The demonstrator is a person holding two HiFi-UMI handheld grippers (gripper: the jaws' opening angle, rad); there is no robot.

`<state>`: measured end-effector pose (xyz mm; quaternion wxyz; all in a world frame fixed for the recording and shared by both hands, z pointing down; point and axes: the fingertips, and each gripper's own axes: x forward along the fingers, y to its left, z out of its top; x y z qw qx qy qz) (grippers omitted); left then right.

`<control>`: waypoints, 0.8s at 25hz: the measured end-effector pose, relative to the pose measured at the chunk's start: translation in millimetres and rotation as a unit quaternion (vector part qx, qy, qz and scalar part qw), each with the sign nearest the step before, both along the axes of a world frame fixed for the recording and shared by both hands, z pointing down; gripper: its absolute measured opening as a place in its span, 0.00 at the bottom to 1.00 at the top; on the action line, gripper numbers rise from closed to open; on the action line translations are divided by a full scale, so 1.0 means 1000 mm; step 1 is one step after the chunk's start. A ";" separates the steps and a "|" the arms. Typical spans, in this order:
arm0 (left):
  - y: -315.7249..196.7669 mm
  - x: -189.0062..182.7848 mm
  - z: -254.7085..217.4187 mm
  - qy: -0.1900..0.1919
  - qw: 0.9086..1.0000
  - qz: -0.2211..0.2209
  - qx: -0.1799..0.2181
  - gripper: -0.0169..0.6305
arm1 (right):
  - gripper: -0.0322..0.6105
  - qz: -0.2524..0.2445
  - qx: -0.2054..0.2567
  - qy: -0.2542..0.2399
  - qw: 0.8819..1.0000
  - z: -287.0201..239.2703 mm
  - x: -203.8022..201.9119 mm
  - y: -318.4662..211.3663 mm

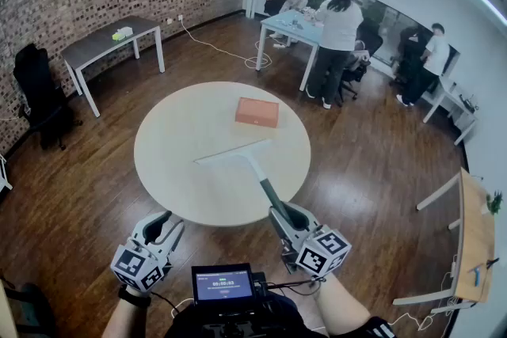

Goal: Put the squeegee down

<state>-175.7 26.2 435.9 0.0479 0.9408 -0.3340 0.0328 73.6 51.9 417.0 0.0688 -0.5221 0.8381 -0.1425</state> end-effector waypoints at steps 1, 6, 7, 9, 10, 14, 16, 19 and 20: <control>-0.003 0.001 0.001 0.002 1.000 0.004 -0.003 0.27 | 0.23 0.002 0.002 0.003 1.000 -0.001 0.001 -0.004; -0.021 0.004 0.001 0.000 1.000 0.016 -0.007 0.27 | 0.23 0.008 0.009 0.021 1.000 -0.005 0.006 -0.040; -0.026 0.005 0.001 -0.002 1.000 0.016 -0.007 0.27 | 0.23 0.008 0.009 0.026 1.000 -0.005 0.007 -0.050; -0.035 0.008 0.001 -0.004 1.000 0.016 -0.008 0.27 | 0.23 0.006 0.009 0.035 0.999 -0.003 0.011 -0.071; -0.040 0.010 0.002 -0.004 1.000 0.014 -0.009 0.27 | 0.23 0.005 0.007 0.040 0.999 -0.002 0.013 -0.082; -0.067 0.014 0.011 -0.007 1.000 0.006 -0.022 0.27 | 0.23 -0.003 -0.005 0.067 0.998 0.014 0.016 -0.136; -0.082 0.019 0.018 -0.015 0.999 0.002 -0.030 0.27 | 0.23 -0.009 -0.015 0.079 0.997 0.027 0.018 -0.167; -0.108 0.028 0.031 -0.022 0.999 -0.007 -0.043 0.27 | 0.23 -0.016 -0.037 0.090 0.995 0.056 0.025 -0.216; -0.119 0.031 0.036 -0.022 0.999 -0.012 -0.048 0.27 | 0.23 -0.019 -0.045 0.092 0.995 0.068 0.027 -0.233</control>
